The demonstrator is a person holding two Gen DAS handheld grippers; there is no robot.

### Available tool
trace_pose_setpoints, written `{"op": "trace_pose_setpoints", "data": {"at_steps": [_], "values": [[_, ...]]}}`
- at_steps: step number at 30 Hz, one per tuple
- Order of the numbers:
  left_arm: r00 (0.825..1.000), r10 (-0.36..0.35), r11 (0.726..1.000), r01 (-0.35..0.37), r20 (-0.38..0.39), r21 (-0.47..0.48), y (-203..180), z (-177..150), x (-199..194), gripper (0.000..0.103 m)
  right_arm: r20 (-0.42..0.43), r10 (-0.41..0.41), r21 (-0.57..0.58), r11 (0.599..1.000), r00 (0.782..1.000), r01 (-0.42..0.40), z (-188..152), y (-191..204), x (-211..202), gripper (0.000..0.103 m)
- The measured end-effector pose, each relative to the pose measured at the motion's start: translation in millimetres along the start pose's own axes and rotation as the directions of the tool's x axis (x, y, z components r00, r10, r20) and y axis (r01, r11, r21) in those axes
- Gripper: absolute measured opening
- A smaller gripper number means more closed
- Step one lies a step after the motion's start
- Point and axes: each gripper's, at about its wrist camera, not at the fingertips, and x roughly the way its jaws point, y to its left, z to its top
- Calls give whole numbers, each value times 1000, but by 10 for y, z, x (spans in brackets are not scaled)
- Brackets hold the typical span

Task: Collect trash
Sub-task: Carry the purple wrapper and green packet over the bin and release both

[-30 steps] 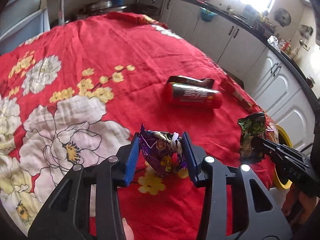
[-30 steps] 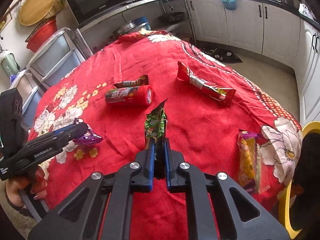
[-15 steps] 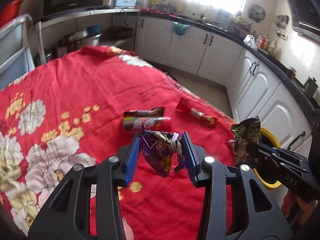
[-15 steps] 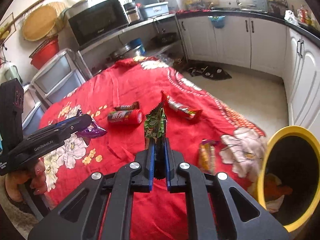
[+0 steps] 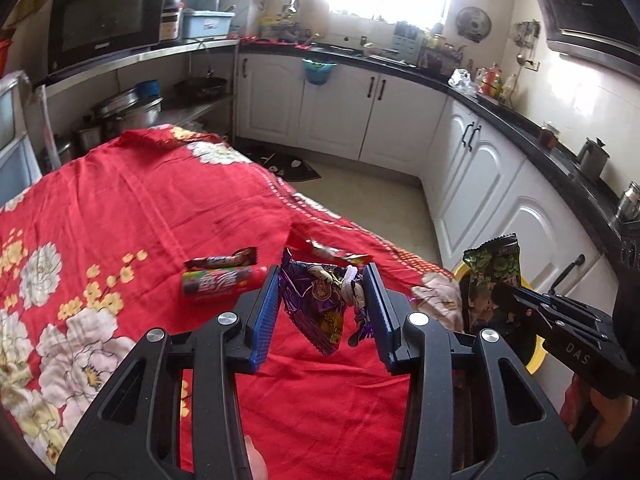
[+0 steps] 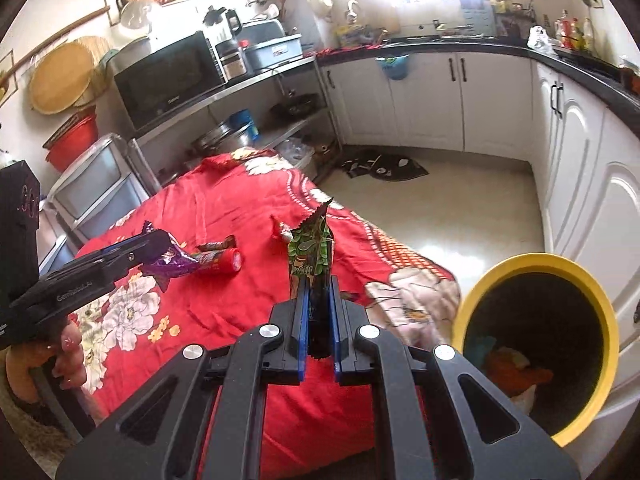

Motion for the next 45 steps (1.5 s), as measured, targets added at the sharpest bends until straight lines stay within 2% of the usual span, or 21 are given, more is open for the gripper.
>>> {"op": "trace_pose_setpoints", "data": {"at_steps": [19, 30, 45], "values": [[996, -93, 991, 91, 14, 99, -633, 134, 91, 34, 85, -120, 80, 990, 989, 113, -33, -546, -484, 9], [988, -154, 974, 150, 12, 169, -1105, 211, 235, 34, 127, -211, 137, 971, 969, 194, -76, -864, -788, 9], [975, -221, 951, 219, -19, 217, -1558, 205, 435, 33, 148, -330, 199, 933, 932, 299, -195, -1246, -1071, 9]]}}
